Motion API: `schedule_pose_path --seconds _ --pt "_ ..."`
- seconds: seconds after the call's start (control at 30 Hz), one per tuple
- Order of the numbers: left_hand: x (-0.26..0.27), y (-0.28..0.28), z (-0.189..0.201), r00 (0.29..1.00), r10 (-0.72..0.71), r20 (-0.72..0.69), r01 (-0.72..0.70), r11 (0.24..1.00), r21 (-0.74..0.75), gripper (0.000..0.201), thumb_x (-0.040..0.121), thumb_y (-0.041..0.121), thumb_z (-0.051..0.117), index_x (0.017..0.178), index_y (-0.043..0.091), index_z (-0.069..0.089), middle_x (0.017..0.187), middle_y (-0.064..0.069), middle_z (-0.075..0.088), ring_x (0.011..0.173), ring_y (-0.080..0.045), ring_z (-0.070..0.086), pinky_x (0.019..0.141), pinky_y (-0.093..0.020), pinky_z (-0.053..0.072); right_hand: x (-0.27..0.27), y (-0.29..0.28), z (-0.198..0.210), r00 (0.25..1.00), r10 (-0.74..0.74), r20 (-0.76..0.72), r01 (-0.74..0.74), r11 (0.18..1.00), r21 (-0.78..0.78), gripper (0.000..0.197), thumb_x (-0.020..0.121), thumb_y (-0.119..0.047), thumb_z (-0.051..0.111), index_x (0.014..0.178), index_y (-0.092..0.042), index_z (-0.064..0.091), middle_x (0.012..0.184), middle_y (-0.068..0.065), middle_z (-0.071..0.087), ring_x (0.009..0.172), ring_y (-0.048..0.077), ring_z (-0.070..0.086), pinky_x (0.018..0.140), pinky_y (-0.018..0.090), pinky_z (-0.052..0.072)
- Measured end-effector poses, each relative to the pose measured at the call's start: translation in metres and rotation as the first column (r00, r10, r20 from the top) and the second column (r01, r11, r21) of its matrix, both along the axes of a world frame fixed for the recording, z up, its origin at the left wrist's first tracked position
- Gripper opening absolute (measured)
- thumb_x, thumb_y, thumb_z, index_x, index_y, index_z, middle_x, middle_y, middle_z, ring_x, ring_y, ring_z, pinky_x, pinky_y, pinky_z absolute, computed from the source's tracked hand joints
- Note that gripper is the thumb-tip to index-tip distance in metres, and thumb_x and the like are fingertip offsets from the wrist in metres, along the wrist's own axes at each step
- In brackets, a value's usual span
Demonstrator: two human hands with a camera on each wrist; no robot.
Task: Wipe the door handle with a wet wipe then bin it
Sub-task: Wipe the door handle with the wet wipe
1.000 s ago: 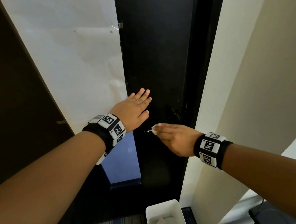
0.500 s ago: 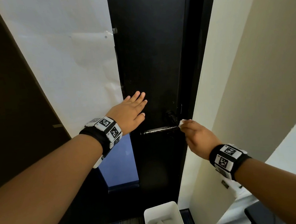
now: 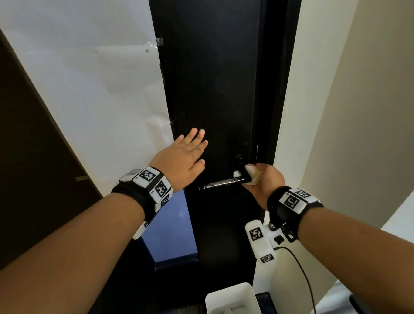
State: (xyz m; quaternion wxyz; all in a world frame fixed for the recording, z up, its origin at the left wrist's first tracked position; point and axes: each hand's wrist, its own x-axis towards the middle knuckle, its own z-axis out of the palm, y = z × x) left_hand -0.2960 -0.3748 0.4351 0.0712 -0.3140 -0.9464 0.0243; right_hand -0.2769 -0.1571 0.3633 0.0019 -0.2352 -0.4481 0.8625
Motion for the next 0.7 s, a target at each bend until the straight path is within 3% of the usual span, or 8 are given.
schedule_pose_path --seconds 0.03,0.07,0.17,0.2,0.27,0.37,0.5,0.7 --pt "0.000 0.000 -0.001 1.000 -0.001 0.000 0.001 1.000 0.002 0.056 0.100 0.036 0.021 0.151 0.016 0.008 0.161 -0.002 -0.004 0.146 -0.013 -0.010 0.119 -0.031 -0.003 0.005 -0.001 0.003 1.000 -0.029 -0.004 0.029 0.995 -0.099 0.037 0.095 -0.020 0.047 0.131 -0.009 0.050 0.111 0.019 0.061 0.104 0.032 0.064 0.089 0.045 0.054" --pt "0.000 0.000 -0.001 1.000 -0.002 -0.002 0.002 1.000 0.004 0.056 0.100 0.036 0.021 0.151 0.016 0.009 0.161 -0.002 -0.003 0.146 -0.013 -0.010 0.119 -0.031 -0.003 0.005 0.001 0.001 1.000 -0.017 0.006 0.018 0.981 -0.195 0.038 0.099 -0.018 0.041 0.135 -0.008 0.045 0.108 0.020 0.059 0.110 0.035 0.061 0.094 0.046 0.052" --pt "0.000 0.000 -0.001 1.000 -0.003 -0.007 0.003 1.000 -0.002 0.056 0.100 0.035 0.021 0.151 0.016 0.009 0.161 -0.002 -0.004 0.146 -0.013 -0.010 0.118 -0.030 -0.003 0.021 -0.002 0.010 1.000 -0.014 0.005 0.015 0.944 -0.331 0.027 0.103 -0.017 0.031 0.098 -0.002 0.053 0.101 0.015 0.057 0.130 0.036 0.047 0.103 0.048 0.041" --pt "0.000 0.000 -0.002 1.000 -0.003 -0.007 0.003 1.000 -0.003 0.056 0.100 0.035 0.021 0.151 0.016 0.009 0.161 -0.002 -0.004 0.146 -0.013 -0.011 0.118 -0.030 -0.004 0.021 -0.002 0.009 1.000 -0.010 0.007 0.012 0.935 -0.354 0.025 0.103 -0.016 0.032 0.098 -0.002 0.052 0.103 0.018 0.057 0.131 0.036 0.047 0.106 0.050 0.039" --pt "-0.001 0.000 -0.003 1.000 -0.002 -0.010 0.002 1.000 -0.004 0.056 0.100 0.035 0.021 0.151 0.016 0.009 0.161 -0.002 -0.004 0.146 -0.014 -0.011 0.118 -0.031 -0.004 0.024 -0.003 0.008 0.999 -0.049 0.015 0.051 0.909 -0.414 0.031 0.102 -0.014 0.034 0.127 -0.002 0.047 0.123 0.021 0.053 0.130 0.037 0.047 0.109 0.050 0.038" --pt "0.001 0.001 -0.004 1.000 0.007 -0.008 -0.007 1.000 0.012 0.057 0.099 0.036 0.021 0.151 0.015 0.009 0.161 -0.003 -0.004 0.146 -0.014 -0.011 0.120 -0.032 -0.002 0.022 -0.005 -0.003 0.999 -0.053 -0.006 0.049 0.949 -0.312 0.045 0.099 -0.012 0.039 0.143 -0.002 0.035 0.131 0.018 0.049 0.124 0.035 0.051 0.104 0.048 0.045" --pt "0.006 0.004 -0.003 1.000 0.019 0.005 -0.019 0.998 0.058 0.056 0.100 0.035 0.021 0.151 0.014 0.010 0.161 -0.003 -0.001 0.147 -0.014 -0.010 0.121 -0.033 0.000 0.024 -0.008 -0.017 0.998 -0.066 0.024 0.069 0.981 -0.181 0.042 0.089 -0.008 0.054 0.131 -0.004 0.050 0.131 0.023 0.055 0.113 0.039 0.060 0.094 0.047 0.054" --pt "0.020 0.002 -0.018 0.995 0.047 0.087 -0.054 0.995 0.081 0.057 0.100 0.035 0.022 0.151 0.013 0.008 0.161 -0.003 0.000 0.147 -0.014 -0.008 0.121 -0.034 -0.001 0.035 -0.030 -0.010 1.000 -0.005 -0.013 0.005 1.000 -0.025 0.045 0.097 -0.007 0.040 0.140 0.006 0.034 0.146 0.029 0.038 0.127 0.042 0.050 0.080 0.037 0.058"
